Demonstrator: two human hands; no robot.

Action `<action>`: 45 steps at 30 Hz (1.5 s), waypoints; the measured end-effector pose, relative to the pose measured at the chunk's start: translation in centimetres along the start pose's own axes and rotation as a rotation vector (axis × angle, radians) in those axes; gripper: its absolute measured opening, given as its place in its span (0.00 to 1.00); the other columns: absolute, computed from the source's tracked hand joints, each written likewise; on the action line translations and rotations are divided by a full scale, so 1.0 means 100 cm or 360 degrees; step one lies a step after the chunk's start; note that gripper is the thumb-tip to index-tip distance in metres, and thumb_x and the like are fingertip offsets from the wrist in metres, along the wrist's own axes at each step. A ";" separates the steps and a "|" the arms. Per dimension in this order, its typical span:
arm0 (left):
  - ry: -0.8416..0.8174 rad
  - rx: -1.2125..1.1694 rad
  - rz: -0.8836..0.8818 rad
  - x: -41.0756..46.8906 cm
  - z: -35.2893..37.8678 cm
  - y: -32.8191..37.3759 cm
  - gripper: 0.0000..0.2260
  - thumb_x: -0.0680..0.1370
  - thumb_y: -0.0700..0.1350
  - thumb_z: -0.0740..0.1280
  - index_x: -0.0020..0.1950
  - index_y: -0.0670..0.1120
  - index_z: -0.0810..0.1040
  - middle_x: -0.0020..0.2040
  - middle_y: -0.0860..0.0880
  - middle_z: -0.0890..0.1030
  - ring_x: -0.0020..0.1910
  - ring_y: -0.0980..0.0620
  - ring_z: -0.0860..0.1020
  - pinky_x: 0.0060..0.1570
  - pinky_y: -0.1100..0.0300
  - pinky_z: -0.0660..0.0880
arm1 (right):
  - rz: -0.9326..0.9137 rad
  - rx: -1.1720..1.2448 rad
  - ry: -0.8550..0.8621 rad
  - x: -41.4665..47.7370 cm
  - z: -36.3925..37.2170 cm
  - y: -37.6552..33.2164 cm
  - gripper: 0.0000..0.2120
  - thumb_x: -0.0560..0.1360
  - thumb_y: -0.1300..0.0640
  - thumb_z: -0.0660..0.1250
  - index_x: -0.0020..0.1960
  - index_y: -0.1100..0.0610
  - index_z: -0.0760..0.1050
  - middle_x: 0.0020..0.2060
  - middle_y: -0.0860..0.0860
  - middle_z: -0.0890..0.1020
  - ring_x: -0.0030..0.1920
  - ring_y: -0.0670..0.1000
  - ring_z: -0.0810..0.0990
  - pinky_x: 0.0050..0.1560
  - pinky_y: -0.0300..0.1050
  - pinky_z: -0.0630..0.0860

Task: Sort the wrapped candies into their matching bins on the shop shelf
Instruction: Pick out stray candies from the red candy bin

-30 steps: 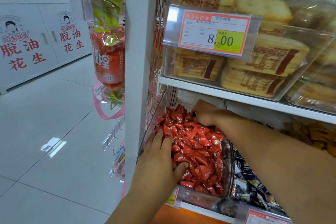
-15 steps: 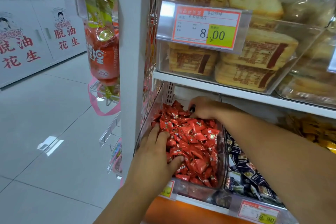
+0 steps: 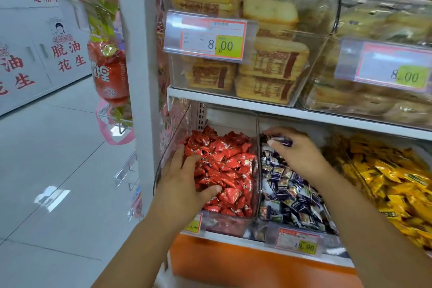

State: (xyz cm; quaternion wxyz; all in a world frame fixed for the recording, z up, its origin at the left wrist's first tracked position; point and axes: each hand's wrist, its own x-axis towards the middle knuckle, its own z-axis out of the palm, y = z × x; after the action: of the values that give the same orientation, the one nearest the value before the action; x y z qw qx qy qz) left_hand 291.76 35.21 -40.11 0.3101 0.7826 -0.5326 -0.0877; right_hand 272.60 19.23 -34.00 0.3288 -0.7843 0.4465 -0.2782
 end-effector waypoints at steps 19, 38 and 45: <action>-0.0191 0.0019 0.0023 0.010 0.006 -0.022 0.43 0.67 0.62 0.74 0.75 0.67 0.50 0.78 0.58 0.40 0.77 0.54 0.48 0.73 0.59 0.52 | -0.0290 -0.1658 -0.1293 0.117 0.100 -0.030 0.39 0.69 0.54 0.76 0.75 0.47 0.62 0.74 0.53 0.64 0.70 0.55 0.66 0.66 0.44 0.68; -0.0133 -0.0068 0.0052 -0.027 -0.023 -0.019 0.40 0.72 0.55 0.72 0.76 0.60 0.51 0.76 0.61 0.50 0.74 0.62 0.53 0.62 0.71 0.53 | -0.0571 -0.1237 -0.1212 0.100 0.100 -0.042 0.28 0.70 0.40 0.71 0.68 0.37 0.67 0.77 0.46 0.51 0.76 0.54 0.49 0.75 0.59 0.51; -0.0126 0.0011 0.0044 -0.045 -0.039 -0.030 0.28 0.74 0.52 0.71 0.71 0.61 0.62 0.63 0.65 0.67 0.63 0.63 0.68 0.53 0.77 0.61 | -0.0882 -0.1202 -0.1481 0.039 0.094 -0.078 0.24 0.72 0.50 0.72 0.66 0.38 0.71 0.75 0.44 0.59 0.74 0.48 0.52 0.73 0.45 0.50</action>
State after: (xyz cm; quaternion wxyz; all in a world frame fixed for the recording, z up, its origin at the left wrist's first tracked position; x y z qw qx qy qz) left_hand 294.06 41.43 -39.65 0.2872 0.7722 -0.5556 -0.1124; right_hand 285.28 21.26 -33.43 0.1060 -0.9700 0.1063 0.1911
